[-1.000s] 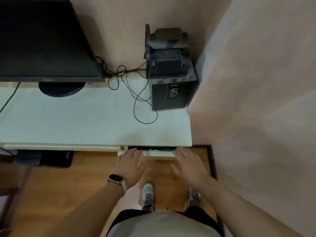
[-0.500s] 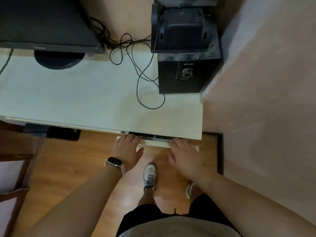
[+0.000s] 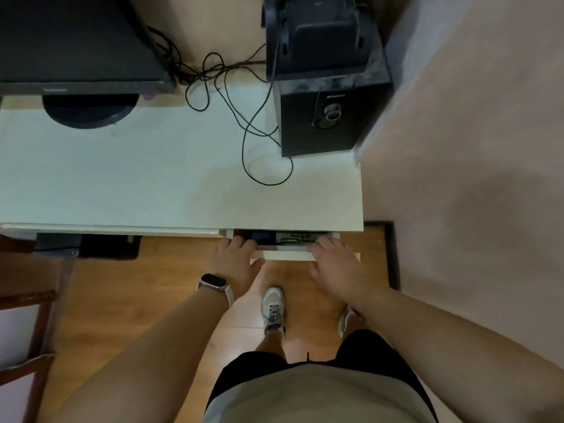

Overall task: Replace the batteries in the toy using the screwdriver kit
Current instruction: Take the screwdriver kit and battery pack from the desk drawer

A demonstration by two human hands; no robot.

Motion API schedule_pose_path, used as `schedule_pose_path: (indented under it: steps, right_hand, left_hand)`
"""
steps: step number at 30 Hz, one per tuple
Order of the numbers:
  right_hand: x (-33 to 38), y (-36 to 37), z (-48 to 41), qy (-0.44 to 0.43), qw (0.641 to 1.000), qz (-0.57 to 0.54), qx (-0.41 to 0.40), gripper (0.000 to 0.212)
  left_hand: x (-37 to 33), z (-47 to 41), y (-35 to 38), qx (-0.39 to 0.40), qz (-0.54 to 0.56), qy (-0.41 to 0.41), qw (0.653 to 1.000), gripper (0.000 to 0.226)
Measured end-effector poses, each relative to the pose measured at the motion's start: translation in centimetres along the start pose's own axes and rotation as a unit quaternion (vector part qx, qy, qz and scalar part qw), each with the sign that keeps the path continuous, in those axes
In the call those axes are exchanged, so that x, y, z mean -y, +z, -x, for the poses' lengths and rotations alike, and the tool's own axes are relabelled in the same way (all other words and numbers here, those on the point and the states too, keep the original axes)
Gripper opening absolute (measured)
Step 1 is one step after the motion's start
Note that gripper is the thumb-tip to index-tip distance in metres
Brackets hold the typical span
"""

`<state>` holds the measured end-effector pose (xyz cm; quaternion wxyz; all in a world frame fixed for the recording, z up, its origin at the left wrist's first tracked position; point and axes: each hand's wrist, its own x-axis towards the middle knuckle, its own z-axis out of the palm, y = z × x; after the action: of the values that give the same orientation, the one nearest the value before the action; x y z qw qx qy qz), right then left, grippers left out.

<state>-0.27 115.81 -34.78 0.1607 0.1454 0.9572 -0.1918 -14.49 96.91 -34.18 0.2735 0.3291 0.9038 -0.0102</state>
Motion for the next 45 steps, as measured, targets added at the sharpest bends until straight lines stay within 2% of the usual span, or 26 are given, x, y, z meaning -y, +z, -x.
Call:
schedule_pose_path:
  steps: [4,11,20,27,31,35,41,45]
  right_hand:
    - [0.3,1.2,1.6,-0.008,0.999,-0.024,0.025,0.025]
    - [0.4,2.7,4.8,-0.018,0.996,-0.076,0.040,0.026]
    - [1.0,3.7,7.5,-0.053,0.991,-0.078,0.098,0.029]
    - [1.1,3.7,8.5,-0.093,0.983,-0.053,0.150,0.032]
    - [1.1,3.2,7.9,-0.102,0.978,-0.040,0.175,0.031]
    - [0.9,3.1,6.8,-0.090,0.979,-0.041,0.177,0.028]
    - [0.4,2.4,2.6,-0.089,0.987,-0.016,0.130,0.030]
    - [0.1,2.7,-0.3,-0.080,0.988,-0.001,0.132,0.049]
  left_hand:
    - [0.0,2.2,0.4,0.031,-0.021,0.017,0.999,0.044]
    - [0.2,5.7,2.5,0.054,-0.024,0.024,0.998,0.046]
    - [0.7,9.6,5.1,0.041,-0.009,0.039,0.998,0.037]
    - [0.7,11.8,6.6,-0.008,-0.001,0.031,0.999,0.037]
    - [0.9,11.3,6.3,0.009,0.007,0.042,0.999,0.038]
    - [0.4,9.8,6.0,0.011,0.065,0.045,0.997,0.039]
    - [-2.8,5.5,4.9,0.054,0.196,-0.046,0.978,0.040]
    - [-3.5,2.2,5.6,0.073,0.205,-0.147,0.965,0.057]
